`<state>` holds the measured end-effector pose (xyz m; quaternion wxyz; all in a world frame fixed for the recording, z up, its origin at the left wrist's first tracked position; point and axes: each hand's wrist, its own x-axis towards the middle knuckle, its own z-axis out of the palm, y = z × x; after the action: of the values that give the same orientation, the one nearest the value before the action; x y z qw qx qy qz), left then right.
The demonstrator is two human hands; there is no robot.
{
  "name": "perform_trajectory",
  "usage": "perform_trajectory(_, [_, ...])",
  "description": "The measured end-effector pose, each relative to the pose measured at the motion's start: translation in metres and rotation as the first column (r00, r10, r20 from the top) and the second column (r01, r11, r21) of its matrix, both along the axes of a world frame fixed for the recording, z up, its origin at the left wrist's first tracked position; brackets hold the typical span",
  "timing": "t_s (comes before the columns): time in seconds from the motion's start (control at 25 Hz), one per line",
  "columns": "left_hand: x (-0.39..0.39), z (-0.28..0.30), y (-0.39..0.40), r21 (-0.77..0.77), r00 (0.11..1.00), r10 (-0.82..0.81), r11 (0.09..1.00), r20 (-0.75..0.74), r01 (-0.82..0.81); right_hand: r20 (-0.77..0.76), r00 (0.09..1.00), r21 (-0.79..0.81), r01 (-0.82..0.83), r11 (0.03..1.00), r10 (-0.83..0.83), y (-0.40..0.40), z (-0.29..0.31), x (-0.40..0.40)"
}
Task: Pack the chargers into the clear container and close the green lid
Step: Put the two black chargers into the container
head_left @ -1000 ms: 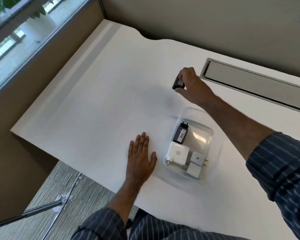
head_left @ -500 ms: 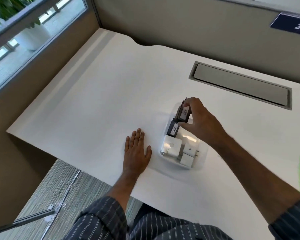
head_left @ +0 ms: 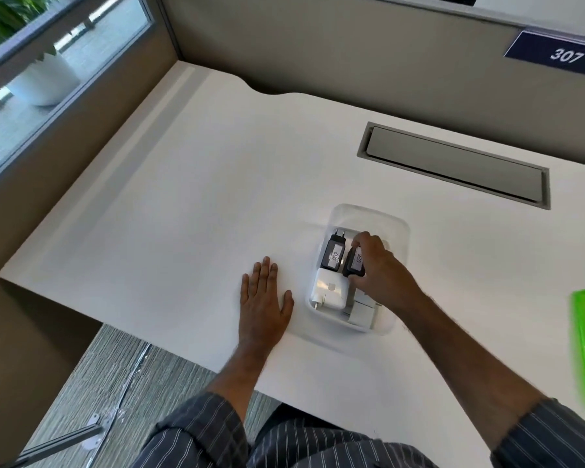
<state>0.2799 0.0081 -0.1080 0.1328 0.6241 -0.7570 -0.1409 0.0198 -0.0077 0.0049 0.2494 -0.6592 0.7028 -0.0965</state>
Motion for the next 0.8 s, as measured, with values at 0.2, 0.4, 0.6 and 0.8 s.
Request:
perform_trajectory(0.2, [0.0,-0.001,-0.001,0.01,1.0,-0.008,1.0,0.0,0.008,0.007,0.999,0.059,0.038,0.998,-0.039,-0.013,-0.013,0.002])
perform_trajectory(0.4, [0.001,-0.001,-0.001,0.024,1.0,-0.01,1.0,0.015,0.01,0.111,0.988,0.151,0.086,0.985,-0.104,-0.021,-0.017,0.003])
perform_trajectory(0.6, [0.001,0.0,-0.001,0.032,1.0,-0.014,0.999,0.013,0.014,0.193,0.971,0.159,0.113,0.981,-0.143,-0.019,-0.017,0.001])
perform_trajectory(0.8, [0.001,0.0,-0.001,0.032,1.0,-0.023,0.999,0.018,0.023,0.218,0.958,0.162,0.155,0.975,-0.188,-0.017,-0.011,0.004])
